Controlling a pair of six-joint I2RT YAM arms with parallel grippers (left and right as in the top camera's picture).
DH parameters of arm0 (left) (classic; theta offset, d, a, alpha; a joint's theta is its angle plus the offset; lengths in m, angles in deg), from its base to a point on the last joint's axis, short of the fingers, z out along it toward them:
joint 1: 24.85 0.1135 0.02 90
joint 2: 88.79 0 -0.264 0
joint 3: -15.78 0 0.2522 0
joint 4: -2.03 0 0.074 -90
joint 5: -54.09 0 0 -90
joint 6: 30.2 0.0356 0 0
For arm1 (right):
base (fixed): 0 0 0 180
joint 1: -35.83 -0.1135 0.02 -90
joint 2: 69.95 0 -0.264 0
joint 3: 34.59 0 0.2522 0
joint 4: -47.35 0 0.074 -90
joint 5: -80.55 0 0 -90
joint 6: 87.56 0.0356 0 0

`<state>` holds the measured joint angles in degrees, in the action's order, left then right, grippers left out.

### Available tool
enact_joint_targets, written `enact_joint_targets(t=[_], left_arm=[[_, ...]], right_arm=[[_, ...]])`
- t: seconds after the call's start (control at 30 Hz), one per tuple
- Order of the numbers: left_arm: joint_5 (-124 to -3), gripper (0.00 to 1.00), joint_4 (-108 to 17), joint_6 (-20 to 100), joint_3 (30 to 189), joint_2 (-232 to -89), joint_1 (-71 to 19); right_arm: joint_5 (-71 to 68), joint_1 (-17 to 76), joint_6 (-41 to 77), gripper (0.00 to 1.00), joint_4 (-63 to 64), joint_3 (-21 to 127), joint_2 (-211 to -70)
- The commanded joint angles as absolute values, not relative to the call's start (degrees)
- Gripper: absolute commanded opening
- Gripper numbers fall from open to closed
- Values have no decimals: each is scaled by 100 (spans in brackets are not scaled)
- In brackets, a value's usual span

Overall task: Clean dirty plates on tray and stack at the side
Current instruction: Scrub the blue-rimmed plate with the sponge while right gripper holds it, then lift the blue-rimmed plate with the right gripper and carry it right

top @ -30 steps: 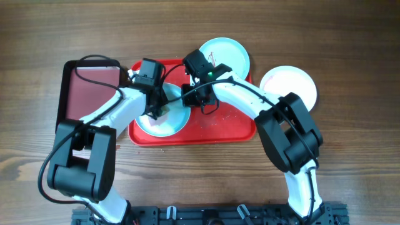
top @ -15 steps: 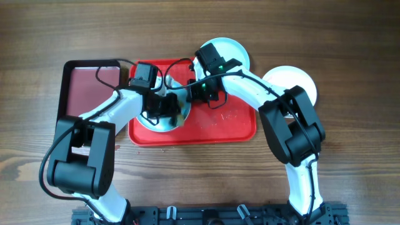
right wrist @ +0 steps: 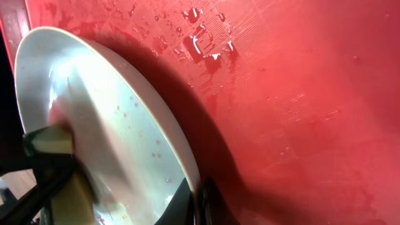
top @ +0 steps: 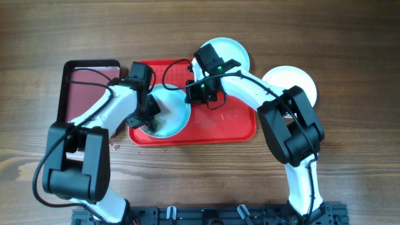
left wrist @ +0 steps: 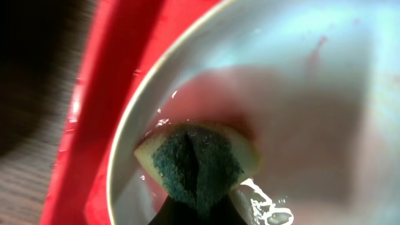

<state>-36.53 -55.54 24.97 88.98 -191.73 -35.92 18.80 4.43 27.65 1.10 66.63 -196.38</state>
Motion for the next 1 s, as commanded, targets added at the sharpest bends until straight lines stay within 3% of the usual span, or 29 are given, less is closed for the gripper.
enact_joint_targets(t=[0.0,0.13,0.23,0.37,0.5,0.63,0.73,0.87,0.97], left_arm=[[-6055,4,-5123,3813,8525,-19544,-3662],[-6761,4,-4398,4016,8525,-19544,-3723],[-6567,4,-3742,3966,8525,-19544,-3765],[-4110,4,-2918,2683,8527,-19540,-3765],[-2750,4,-2940,2327,8763,-19496,-3758],[-2182,4,-4188,2333,9346,-19232,-3760],[-3341,4,-5849,2370,9921,-19094,-3627],[-4853,4,-7185,3057,10983,-19088,-3166],[-4938,4,-7998,3415,12155,-19081,-2742]], right_arm=[[1806,487,2842,4,134,6578,-19848],[1804,487,2838,4,123,6578,-19848],[1804,487,2805,4,117,6578,-19848],[1802,454,2790,5,119,6578,-19848],[1714,362,2722,4,117,6578,-19848],[1712,354,2720,4,119,6578,-19848],[1718,354,2722,4,141,6578,-19848],[1723,354,2702,4,123,6578,-19846],[1736,360,2691,4,-165,6619,-19724]])
